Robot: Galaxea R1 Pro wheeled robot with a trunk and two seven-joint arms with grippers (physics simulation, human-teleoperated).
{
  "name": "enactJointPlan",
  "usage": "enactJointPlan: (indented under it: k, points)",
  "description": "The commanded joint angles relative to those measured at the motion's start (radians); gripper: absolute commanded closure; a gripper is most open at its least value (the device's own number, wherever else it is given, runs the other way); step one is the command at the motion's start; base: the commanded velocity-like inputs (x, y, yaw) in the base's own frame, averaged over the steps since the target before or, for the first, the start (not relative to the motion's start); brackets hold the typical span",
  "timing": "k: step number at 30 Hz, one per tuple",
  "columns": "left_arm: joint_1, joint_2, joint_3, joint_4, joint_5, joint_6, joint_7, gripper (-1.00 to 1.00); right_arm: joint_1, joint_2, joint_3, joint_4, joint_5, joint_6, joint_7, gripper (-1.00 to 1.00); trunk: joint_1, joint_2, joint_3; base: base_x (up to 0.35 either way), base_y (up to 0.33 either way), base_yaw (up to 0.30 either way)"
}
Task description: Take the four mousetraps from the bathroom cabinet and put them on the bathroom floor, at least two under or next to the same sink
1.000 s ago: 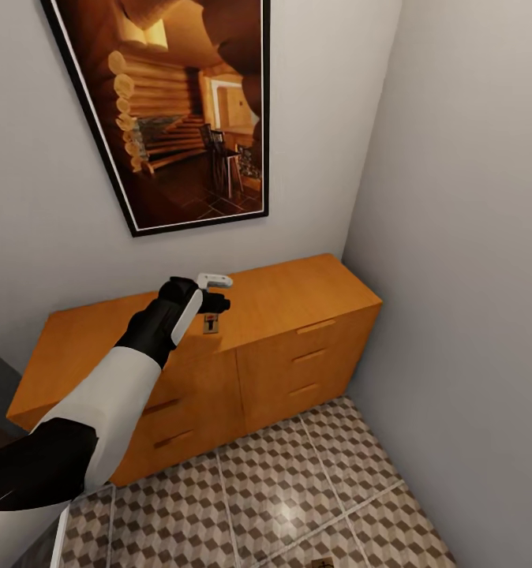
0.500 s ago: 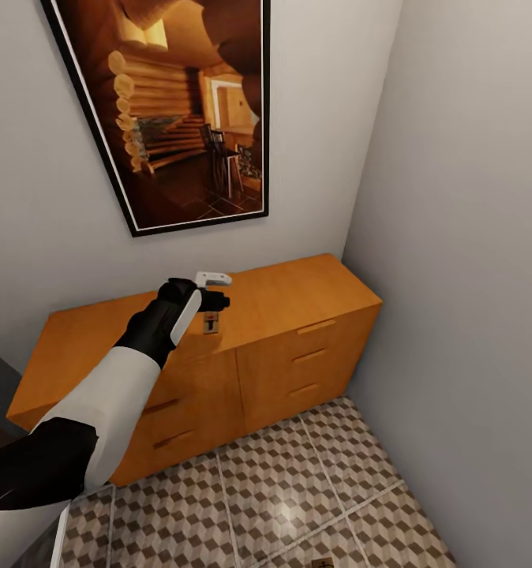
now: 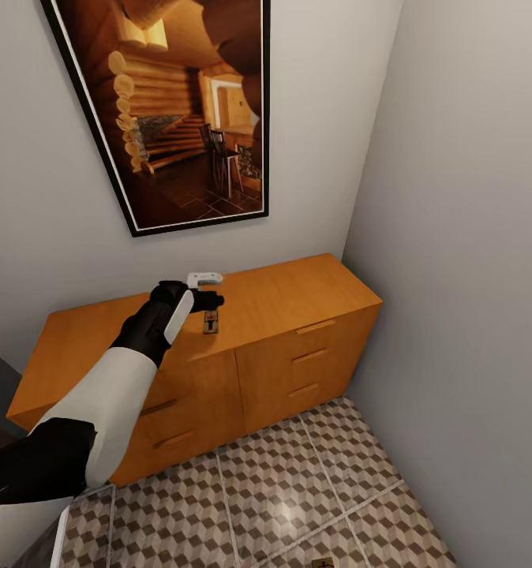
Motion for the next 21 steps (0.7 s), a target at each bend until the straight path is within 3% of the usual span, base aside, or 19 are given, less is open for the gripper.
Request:
enactJointPlan:
  k: [1,5,9,21]
  points:
    - [0.0,0.0,0.006,0.0,0.011,-0.001,0.009,-1.0,-0.001,0.0,-0.003,0.001,0.002,-0.003,0.005,1.0,0.001,-0.002,-0.002,0.0,0.0,0.0]
    - [0.001,-0.002,0.047,0.004,0.011,-0.024,0.01,-1.0,-0.001,0.0,-0.003,0.001,0.002,-0.003,0.005,1.0,0.001,-0.002,-0.002,0.0,0.0,0.0]
    - [0.003,-0.003,0.066,0.005,0.011,-0.034,0.011,-1.0,-0.001,0.0,-0.003,0.001,0.002,-0.003,0.005,1.0,0.001,-0.002,-0.002,0.0,0.0,0.0]
    - [0.004,-0.003,0.075,0.034,0.011,-0.044,0.011,-1.0,-0.001,0.0,-0.003,0.001,0.002,-0.003,0.005,1.0,0.001,-0.002,-0.002,0.0,0.0,0.0]
